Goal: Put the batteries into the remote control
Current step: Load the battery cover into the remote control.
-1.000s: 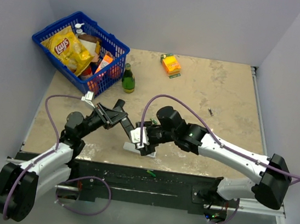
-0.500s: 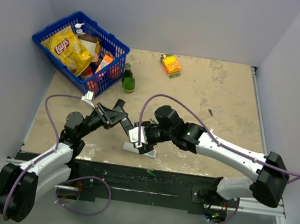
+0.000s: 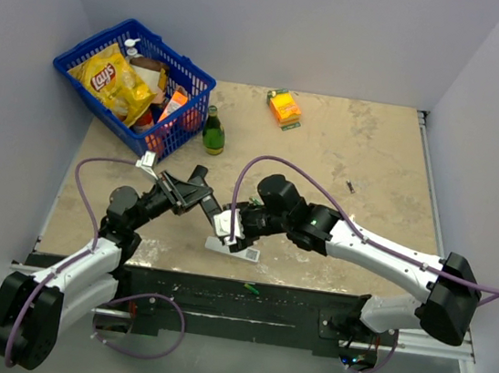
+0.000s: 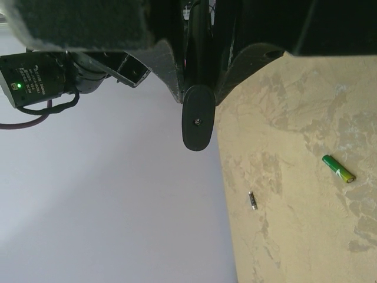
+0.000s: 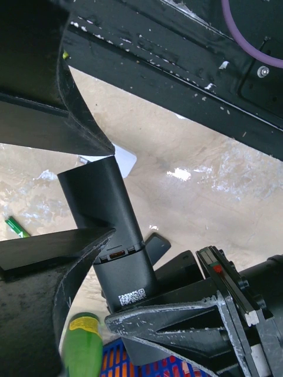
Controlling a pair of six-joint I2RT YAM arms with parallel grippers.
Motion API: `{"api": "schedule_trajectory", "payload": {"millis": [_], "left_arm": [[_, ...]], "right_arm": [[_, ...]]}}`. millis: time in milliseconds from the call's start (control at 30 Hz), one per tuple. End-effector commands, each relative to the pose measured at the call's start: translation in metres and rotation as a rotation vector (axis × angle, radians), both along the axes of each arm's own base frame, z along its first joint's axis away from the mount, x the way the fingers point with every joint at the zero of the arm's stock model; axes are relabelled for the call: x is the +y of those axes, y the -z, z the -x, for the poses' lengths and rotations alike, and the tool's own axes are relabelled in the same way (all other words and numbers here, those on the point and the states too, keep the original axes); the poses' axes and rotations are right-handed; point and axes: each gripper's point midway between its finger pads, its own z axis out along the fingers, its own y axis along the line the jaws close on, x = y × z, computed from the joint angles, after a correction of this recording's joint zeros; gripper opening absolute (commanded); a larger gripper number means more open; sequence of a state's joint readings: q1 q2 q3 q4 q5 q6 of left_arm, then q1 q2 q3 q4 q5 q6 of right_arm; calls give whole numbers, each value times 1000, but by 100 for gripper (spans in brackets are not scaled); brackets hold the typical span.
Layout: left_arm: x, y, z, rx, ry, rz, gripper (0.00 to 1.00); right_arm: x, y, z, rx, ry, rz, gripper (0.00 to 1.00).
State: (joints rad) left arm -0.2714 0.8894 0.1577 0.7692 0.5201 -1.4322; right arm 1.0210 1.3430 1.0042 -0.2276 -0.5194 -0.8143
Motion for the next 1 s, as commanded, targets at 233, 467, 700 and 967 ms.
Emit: {"api": "schedule_trajectory", "payload": {"millis": [233, 467, 700, 967], "left_arm": [[-5, -57, 14, -129, 69, 122, 0], [-7, -62, 20, -141, 93, 126, 0], [-8, -71, 25, -161, 111, 139, 0], [-12, -77, 34, -183, 158, 144, 0]], "right_arm": [[3, -5, -9, -42, 24, -3, 52], [4, -5, -12, -50, 34, -6, 51], [5, -3, -15, -42, 53, -2, 50], [4, -7, -25, -63, 91, -24, 51]]}}
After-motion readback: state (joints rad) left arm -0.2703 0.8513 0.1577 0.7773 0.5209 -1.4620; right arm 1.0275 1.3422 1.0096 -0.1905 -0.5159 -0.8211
